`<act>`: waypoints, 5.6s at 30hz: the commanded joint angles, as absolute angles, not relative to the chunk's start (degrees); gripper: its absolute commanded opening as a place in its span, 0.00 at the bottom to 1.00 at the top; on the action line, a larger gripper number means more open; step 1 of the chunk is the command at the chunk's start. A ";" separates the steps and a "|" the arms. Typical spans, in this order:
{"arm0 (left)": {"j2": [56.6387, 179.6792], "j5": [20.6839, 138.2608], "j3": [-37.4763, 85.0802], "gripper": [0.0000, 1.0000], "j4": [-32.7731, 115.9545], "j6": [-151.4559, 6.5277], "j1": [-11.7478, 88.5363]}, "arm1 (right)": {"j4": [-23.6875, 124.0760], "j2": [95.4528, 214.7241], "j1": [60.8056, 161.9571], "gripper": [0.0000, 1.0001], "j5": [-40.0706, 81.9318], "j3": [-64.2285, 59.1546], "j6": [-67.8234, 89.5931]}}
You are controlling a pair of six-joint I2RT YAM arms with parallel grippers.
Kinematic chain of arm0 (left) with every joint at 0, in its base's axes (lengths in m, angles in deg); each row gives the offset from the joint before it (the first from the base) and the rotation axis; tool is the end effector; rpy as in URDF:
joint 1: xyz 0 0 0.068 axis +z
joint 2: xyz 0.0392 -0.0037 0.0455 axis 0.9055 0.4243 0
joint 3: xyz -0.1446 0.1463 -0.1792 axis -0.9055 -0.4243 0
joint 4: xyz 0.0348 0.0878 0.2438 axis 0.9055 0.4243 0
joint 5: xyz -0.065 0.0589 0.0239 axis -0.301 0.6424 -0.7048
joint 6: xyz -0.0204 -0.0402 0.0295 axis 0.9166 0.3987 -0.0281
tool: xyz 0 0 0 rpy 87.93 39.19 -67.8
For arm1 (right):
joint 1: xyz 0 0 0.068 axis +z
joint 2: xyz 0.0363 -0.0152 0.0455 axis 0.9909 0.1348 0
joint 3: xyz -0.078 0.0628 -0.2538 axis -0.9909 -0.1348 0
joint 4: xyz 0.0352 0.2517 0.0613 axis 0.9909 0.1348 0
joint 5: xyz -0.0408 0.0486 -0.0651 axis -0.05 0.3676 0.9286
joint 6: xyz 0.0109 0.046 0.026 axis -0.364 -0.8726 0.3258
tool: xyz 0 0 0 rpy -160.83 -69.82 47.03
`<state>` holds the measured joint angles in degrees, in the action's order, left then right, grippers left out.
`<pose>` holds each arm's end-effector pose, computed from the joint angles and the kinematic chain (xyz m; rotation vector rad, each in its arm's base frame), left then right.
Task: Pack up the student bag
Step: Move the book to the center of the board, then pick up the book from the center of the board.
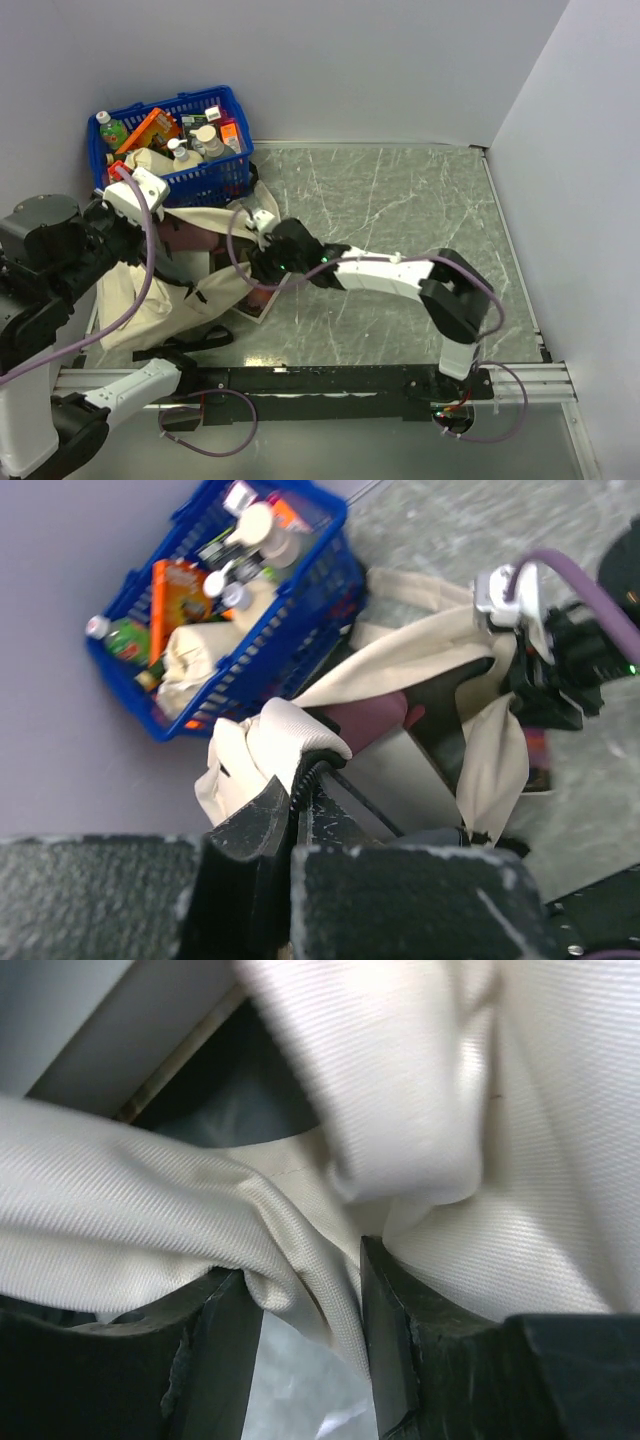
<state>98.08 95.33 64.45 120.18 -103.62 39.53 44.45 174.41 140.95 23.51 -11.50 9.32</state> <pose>0.0510 -0.0190 0.5340 0.6422 1.7880 0.0575 0.2056 0.3441 0.2347 -0.9735 1.9386 0.7916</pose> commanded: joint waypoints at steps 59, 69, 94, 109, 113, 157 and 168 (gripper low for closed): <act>100.58 86.84 27.49 0.01 85.81 -102.41 39.23 | 62.68 171.94 132.53 0.85 17.15 -13.66 1.97; 103.31 86.95 21.77 0.01 78.33 -104.26 37.04 | 72.63 144.26 127.70 1.00 14.60 -29.55 -13.65; 130.90 88.26 14.21 0.01 61.10 -97.76 22.36 | 42.31 151.26 114.34 0.82 4.05 -46.71 -33.01; 139.95 87.56 7.26 0.01 56.44 -93.62 22.88 | 42.31 153.54 113.54 0.79 6.43 -44.68 -38.11; 142.16 87.38 6.48 0.01 54.16 -93.36 22.80 | 40.20 155.22 113.72 0.77 6.51 -45.21 -40.12; 138.99 80.44 8.22 0.01 54.76 -90.46 22.00 | 55.84 152.75 121.19 0.45 15.30 -40.29 -37.50; 127.32 83.34 16.93 0.01 68.89 -95.03 22.88 | 51.43 141.44 120.31 0.00 17.32 -49.78 -35.48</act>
<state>134.15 86.26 11.51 62.55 -93.69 23.60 49.83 148.88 120.36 15.03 -47.06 -38.11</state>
